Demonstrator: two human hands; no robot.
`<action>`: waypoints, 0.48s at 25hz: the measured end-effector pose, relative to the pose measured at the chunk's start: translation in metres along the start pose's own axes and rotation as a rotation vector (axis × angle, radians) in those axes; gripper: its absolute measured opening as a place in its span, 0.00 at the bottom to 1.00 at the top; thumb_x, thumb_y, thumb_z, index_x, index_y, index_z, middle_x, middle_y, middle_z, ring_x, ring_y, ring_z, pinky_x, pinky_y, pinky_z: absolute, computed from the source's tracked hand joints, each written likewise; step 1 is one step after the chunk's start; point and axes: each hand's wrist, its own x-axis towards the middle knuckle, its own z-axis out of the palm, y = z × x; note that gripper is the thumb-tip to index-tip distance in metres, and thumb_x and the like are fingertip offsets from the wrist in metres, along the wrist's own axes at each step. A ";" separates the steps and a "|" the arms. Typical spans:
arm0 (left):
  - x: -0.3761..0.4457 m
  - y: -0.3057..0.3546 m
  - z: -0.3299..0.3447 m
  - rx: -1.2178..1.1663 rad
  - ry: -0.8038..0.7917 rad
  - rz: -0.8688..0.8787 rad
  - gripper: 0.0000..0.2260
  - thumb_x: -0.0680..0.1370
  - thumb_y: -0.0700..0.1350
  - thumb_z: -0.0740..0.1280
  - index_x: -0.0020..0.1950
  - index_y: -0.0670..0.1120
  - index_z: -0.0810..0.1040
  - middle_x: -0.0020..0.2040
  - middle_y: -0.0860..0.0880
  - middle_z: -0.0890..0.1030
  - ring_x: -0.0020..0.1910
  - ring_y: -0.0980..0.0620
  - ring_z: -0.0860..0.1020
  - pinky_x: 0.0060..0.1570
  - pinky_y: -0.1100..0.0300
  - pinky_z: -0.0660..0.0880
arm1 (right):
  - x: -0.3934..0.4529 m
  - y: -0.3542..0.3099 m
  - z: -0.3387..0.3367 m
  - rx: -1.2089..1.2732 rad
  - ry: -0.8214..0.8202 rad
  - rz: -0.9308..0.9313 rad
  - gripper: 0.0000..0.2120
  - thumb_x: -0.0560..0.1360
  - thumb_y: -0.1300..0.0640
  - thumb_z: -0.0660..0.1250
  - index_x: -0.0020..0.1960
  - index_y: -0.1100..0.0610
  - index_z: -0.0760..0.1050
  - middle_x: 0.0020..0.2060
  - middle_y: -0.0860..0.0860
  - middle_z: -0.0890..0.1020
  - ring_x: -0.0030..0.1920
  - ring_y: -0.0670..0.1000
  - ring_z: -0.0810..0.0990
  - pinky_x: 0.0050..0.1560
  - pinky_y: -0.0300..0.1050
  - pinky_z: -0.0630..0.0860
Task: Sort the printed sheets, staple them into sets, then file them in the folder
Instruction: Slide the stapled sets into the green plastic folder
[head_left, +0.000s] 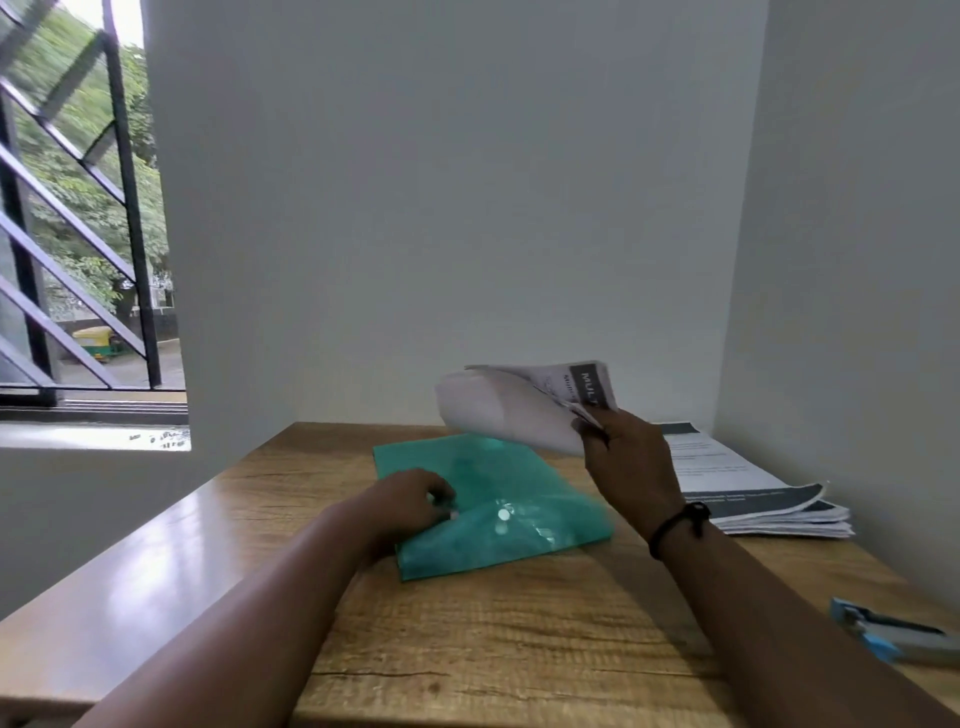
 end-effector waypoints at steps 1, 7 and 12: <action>-0.003 0.001 -0.001 0.001 -0.084 -0.009 0.20 0.77 0.50 0.66 0.69 0.52 0.74 0.67 0.52 0.76 0.63 0.52 0.74 0.62 0.59 0.68 | 0.001 0.004 -0.003 0.075 -0.006 0.070 0.12 0.76 0.60 0.66 0.58 0.55 0.81 0.47 0.58 0.84 0.46 0.60 0.81 0.46 0.45 0.76; -0.027 0.029 0.014 0.050 -0.263 -0.059 0.49 0.64 0.77 0.62 0.77 0.51 0.59 0.77 0.48 0.61 0.74 0.45 0.61 0.70 0.47 0.62 | -0.024 -0.003 -0.031 0.265 -0.130 0.153 0.08 0.75 0.58 0.68 0.52 0.57 0.83 0.42 0.54 0.83 0.44 0.57 0.82 0.45 0.61 0.79; -0.027 0.019 0.031 -0.033 -0.075 -0.135 0.54 0.50 0.86 0.52 0.71 0.61 0.65 0.69 0.51 0.73 0.64 0.45 0.72 0.65 0.41 0.66 | -0.067 -0.016 -0.066 0.178 -0.349 -0.002 0.11 0.75 0.60 0.69 0.50 0.46 0.84 0.40 0.43 0.83 0.41 0.47 0.82 0.44 0.55 0.81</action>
